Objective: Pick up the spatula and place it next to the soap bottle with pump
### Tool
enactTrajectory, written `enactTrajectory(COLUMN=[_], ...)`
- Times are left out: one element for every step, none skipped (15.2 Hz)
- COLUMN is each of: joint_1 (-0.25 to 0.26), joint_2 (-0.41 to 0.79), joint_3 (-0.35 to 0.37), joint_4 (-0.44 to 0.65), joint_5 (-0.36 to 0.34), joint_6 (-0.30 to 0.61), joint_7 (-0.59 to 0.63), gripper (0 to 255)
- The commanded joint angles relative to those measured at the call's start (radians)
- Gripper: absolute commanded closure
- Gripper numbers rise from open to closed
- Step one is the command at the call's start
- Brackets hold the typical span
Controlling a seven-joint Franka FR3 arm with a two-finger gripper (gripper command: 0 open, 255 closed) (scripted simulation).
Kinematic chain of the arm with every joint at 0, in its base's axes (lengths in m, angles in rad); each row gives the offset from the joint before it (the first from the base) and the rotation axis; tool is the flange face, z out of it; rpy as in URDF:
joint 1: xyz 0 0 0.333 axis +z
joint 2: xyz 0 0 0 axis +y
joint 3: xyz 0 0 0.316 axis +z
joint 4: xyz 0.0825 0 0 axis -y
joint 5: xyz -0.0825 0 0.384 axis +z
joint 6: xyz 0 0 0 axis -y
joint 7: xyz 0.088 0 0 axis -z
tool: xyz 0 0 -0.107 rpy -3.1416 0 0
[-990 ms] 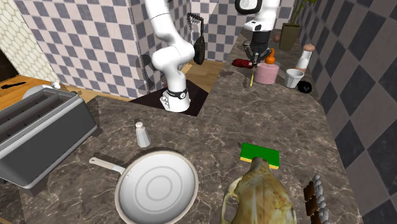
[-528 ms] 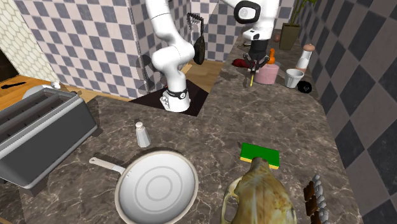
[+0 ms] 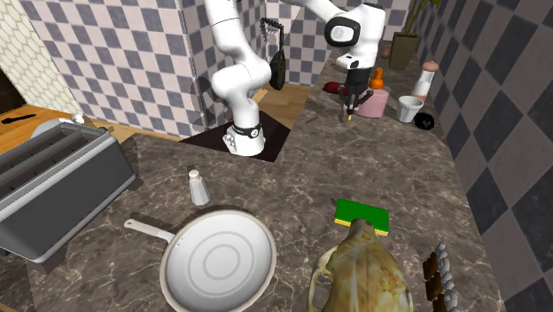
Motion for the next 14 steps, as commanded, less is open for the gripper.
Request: enactTrajectory(joint_1=[-0.003, -0.004, -0.006, -0.009, -0.011, -0.014, -0.016, -0.019, -0.023, -0.026, -0.030, -0.034, -0.039, -0.043], joint_2=[0.013, 0.022, 0.031, 0.041, 0.050, 0.061, 0.071, 0.082, 0.093, 0.105, 0.117, 0.130, 0.143, 0.156], joint_3=[0.008, 0.012, 0.018, 0.023, 0.028, 0.033, 0.039, 0.044, 0.050, 0.055, 0.061, 0.067, 0.073, 0.079], joint_4=[-0.020, -0.027, -0.035, -0.042, -0.049, -0.056, -0.062, -0.069, -0.075, -0.081, -0.086, -0.092, -0.097, -0.102], joint_5=[-0.002, -0.003, -0.006, -0.008, -0.011, -0.014, -0.018, -0.022, -0.027, -0.032, -0.038, -0.045, -0.052, -0.060], joint_6=[0.033, 0.049, 0.065, 0.081, 0.097, 0.113, 0.129, 0.146, 0.162, 0.179, 0.195, 0.212, 0.229, 0.246], joint_7=[0.002, 0.006, 0.009, 0.012, 0.016, 0.020, 0.024, 0.029, 0.034, 0.039, 0.045, 0.051, 0.057, 0.065], gripper=[255, 255, 255, 255, 255, 255, 255, 255, 255, 255, 255, 255, 255, 255])
